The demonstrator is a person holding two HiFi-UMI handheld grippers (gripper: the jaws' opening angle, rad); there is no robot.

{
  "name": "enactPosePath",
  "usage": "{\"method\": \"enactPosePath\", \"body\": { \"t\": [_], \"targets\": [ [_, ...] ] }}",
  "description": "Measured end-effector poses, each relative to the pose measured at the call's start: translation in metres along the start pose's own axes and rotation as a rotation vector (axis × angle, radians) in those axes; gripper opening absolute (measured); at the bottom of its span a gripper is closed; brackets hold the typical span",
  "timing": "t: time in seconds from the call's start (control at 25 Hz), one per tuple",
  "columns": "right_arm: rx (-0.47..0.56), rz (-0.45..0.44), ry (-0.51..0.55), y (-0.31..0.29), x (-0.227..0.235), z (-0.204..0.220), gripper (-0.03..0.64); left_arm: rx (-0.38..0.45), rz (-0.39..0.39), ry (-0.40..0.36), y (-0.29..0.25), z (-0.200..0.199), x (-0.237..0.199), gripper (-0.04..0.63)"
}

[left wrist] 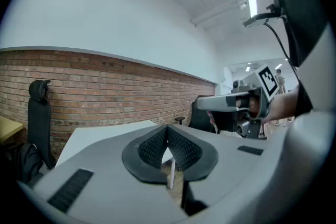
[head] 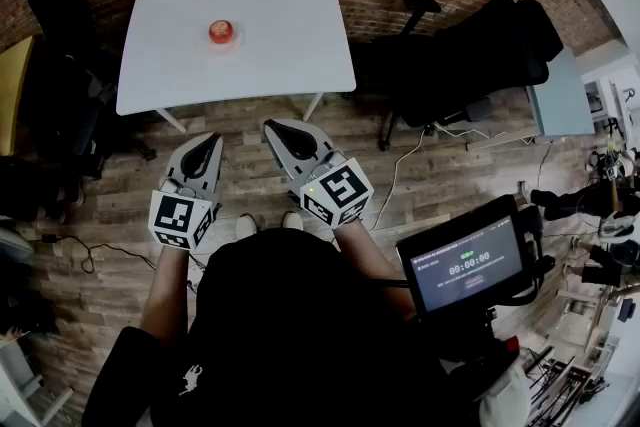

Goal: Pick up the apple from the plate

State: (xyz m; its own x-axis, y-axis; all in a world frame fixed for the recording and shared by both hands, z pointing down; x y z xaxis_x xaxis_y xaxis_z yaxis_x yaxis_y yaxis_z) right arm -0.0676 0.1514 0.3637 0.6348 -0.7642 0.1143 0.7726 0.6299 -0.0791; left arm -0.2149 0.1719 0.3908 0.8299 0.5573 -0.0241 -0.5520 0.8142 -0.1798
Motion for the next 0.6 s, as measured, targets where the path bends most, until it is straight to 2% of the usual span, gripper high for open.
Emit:
{"method": "enactPosePath", "body": {
  "t": [0.24, 0.6],
  "targets": [
    [-0.004, 0.007, 0.015, -0.005, -0.014, 0.012, 0.002, 0.009, 0.006, -0.007, 0.011, 0.014, -0.007, 0.006],
    [0.013, -0.023, -0.014, -0.001, -0.004, 0.002, 0.003, -0.004, 0.003, -0.001, -0.001, 0.005, -0.005, 0.006]
  ]
}}
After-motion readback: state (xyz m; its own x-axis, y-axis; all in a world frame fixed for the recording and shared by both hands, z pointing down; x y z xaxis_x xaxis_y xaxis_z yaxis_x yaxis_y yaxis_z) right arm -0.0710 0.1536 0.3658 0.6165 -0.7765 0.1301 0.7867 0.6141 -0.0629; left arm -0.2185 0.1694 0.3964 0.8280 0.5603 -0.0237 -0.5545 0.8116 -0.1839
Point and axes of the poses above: the fingertips, and each gripper's own axes: y backward along the fingers, x to its right, z out of its underside, the point moved 5 cm from there along y, backward along the fingers, and after that the axes turned 1 degree about z, right-handed, at the moved point
